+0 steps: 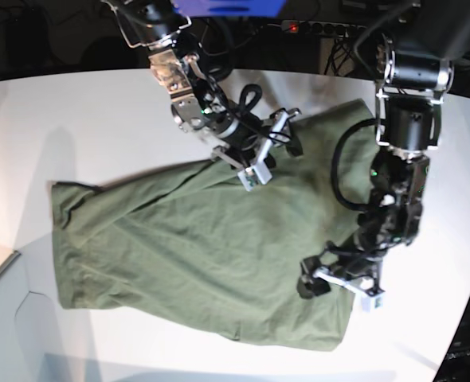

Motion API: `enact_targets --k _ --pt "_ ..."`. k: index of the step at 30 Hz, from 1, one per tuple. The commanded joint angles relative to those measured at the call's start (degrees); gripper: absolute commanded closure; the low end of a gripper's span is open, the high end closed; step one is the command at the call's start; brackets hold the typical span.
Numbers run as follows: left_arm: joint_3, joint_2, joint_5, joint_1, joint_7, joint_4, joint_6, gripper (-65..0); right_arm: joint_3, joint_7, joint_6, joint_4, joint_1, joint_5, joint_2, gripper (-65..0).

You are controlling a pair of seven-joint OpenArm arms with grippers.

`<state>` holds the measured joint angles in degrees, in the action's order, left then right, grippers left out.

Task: Layout the t-shirt on the table in an organized manner, then fold the t-shirt properly
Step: 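Release the shirt and move both grippers onto its middle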

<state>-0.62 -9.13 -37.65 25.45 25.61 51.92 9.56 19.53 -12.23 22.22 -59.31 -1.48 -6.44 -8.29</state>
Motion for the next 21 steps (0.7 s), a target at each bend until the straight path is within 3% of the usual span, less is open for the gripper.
enact_targets --k 1,3,7,11,16,21 --pt "-1.8 0.2 -0.6 3.1 -2.5 -2.3 0.8 -50.3 0.1 0.1 0.2 -0.6 -1.1 -0.1 -0.7 -35.9" --pt "-4.8 0.4 0.0 4.6 -5.9 -7.8 0.9 -50.3 0.0 0.1 0.2 -0.4 -1.1 -0.1 -0.7 -35.9" --pt "-9.9 0.5 1.0 5.3 -11.7 -16.2 0.9 -50.3 -0.4 0.1 0.2 -0.3 -0.9 -0.3 2.4 -35.9" --pt "-12.7 0.1 3.7 4.8 -15.5 -21.2 0.8 -50.3 -5.9 0.1 0.2 -0.4 1.2 -0.2 4.8 -35.9" --pt "-12.6 -1.5 4.1 0.4 -14.7 -22.0 0.9 -50.1 -11.2 0.1 0.2 -0.4 2.5 -0.1 7.5 -35.9" --pt "-12.3 -3.8 3.8 -7.9 -10.1 -12.7 0.8 -50.0 -15.3 0.1 0.2 -0.5 2.6 -0.1 10.7 -35.9"
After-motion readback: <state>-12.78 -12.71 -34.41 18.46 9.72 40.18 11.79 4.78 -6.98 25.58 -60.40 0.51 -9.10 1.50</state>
